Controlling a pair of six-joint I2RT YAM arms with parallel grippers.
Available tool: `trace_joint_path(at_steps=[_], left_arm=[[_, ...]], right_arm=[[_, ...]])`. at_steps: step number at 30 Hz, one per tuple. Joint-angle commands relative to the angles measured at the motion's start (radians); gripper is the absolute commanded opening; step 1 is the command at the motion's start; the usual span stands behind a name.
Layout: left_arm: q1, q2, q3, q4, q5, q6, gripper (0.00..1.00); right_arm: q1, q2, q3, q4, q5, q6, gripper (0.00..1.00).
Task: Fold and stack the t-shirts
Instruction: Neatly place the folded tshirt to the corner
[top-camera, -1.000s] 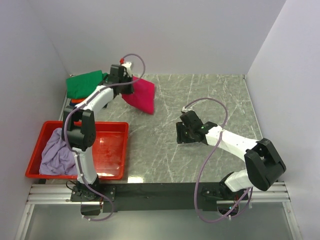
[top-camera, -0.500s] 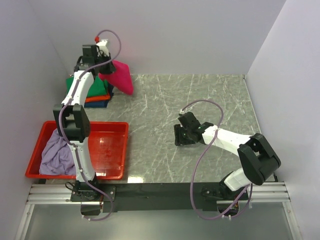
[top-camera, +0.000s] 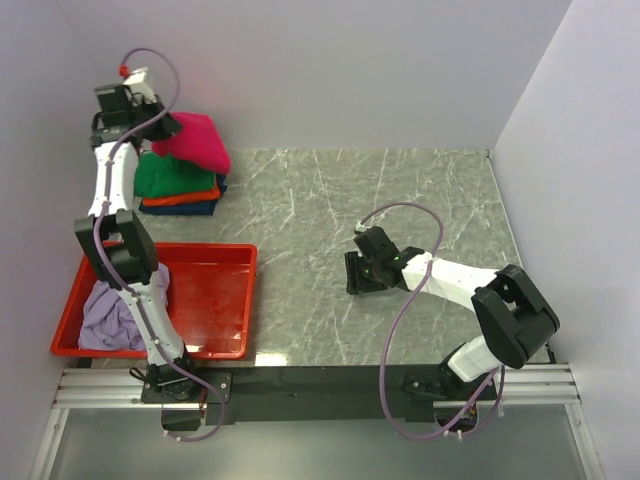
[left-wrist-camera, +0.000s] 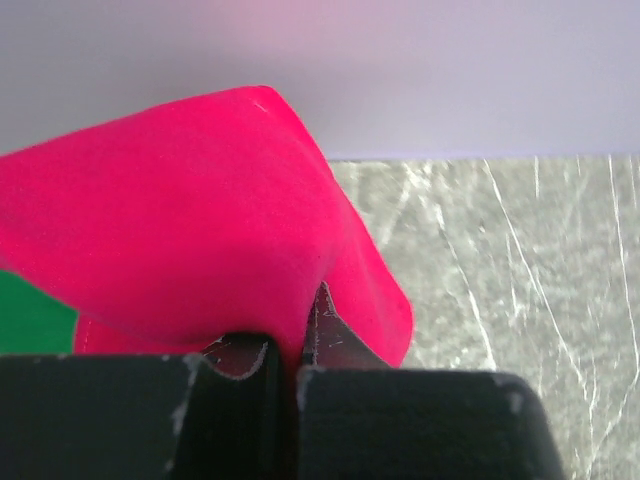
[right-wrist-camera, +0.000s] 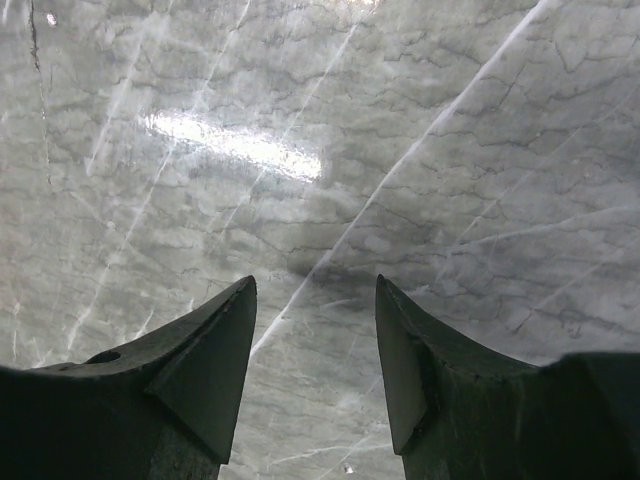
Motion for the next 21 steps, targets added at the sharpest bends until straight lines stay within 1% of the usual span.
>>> trace_joint_path(at_steps=[1,8,15,21], left_arm=[[0.060,-0.103,0.014,0.123,0.097,-0.052,0.00],[0.100,-0.049,-0.009,0.126,0.119,-0.058,0.00],[0.129,0.106,0.031,0.008,0.145,-0.008,0.00],[0.146,0.172,-0.026,-0.024,0.076,0.024,0.00]], right_arm=[[0.012,-0.008,-0.010,0.029,-0.002,-0.008,0.58],[0.028,-0.011,-0.010,0.032,-0.002,-0.005,0.58],[0.034,-0.027,-0.016,0.035,-0.005,-0.005,0.58],[0.039,-0.042,-0.027,0.050,-0.011,-0.005,0.58]])
